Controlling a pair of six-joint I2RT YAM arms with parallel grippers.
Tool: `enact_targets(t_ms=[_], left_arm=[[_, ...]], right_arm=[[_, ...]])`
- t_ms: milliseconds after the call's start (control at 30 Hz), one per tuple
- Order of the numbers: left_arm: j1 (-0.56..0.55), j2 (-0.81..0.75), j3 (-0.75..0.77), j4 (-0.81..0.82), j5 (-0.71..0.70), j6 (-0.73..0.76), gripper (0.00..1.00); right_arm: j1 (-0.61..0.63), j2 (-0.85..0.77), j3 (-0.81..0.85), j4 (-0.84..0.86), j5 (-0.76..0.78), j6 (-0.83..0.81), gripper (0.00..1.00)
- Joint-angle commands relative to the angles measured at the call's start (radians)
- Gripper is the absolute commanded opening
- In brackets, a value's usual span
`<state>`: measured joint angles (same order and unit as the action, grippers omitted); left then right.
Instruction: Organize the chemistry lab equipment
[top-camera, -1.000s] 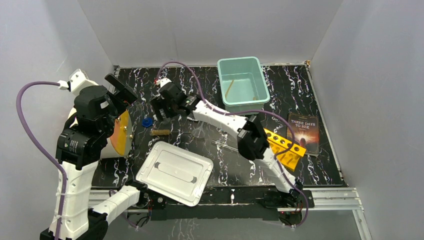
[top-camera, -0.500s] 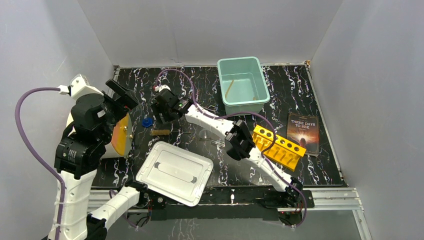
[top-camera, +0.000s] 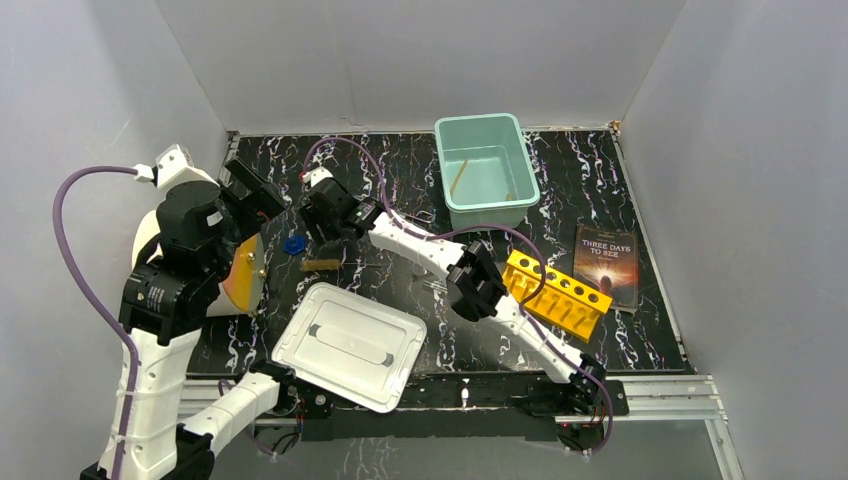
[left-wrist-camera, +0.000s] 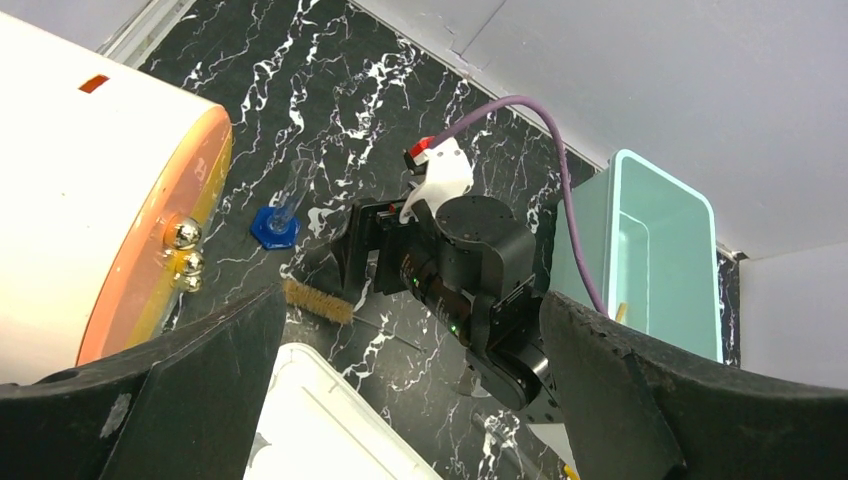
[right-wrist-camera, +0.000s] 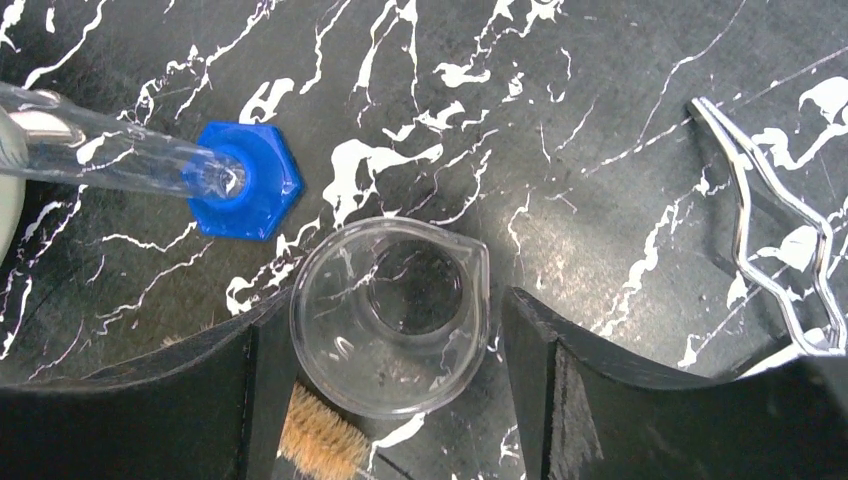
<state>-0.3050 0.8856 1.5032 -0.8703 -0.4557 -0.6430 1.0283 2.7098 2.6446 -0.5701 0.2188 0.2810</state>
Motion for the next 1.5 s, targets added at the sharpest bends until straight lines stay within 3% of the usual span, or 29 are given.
enact_targets(t_ms=[0, 167, 333, 700, 967, 1167, 1300, 1467], left_arm=[[-0.002, 0.015, 0.014, -0.020, 0.017, 0.011, 0.98], [-0.002, 0.021, 0.111, -0.056, -0.011, 0.045, 0.98], [-0.002, 0.006, 0.113, -0.047, -0.028, 0.063, 0.98], [-0.001, -0.015, 0.089, -0.036, 0.001, 0.044, 0.98], [-0.002, -0.055, 0.068, -0.030, -0.010, 0.039, 0.98], [-0.002, -0.068, 0.010, -0.016, 0.040, 0.017, 0.98], [-0.002, -0.069, -0.045, 0.039, 0.143, 0.018, 0.98], [-0.002, -0.057, -0.170, 0.153, 0.286, 0.016, 0.98]], right_arm=[[0.004, 0.017, 0.049, 0.108, 0.014, -0.042, 0.75], [0.004, 0.026, 0.049, 0.121, -0.002, -0.058, 0.69], [0.012, 0.025, 0.054, 0.124, 0.008, -0.073, 0.57], [0.019, -0.109, 0.020, 0.069, 0.036, -0.068, 0.53], [-0.054, -0.417, -0.286, 0.194, -0.014, -0.048, 0.53], [-0.164, -0.582, -0.392, 0.166, -0.008, -0.053, 0.53], [-0.271, -0.698, -0.472, 0.137, -0.007, -0.058, 0.53], [-0.412, -0.890, -0.700, 0.211, -0.028, -0.054, 0.53]])
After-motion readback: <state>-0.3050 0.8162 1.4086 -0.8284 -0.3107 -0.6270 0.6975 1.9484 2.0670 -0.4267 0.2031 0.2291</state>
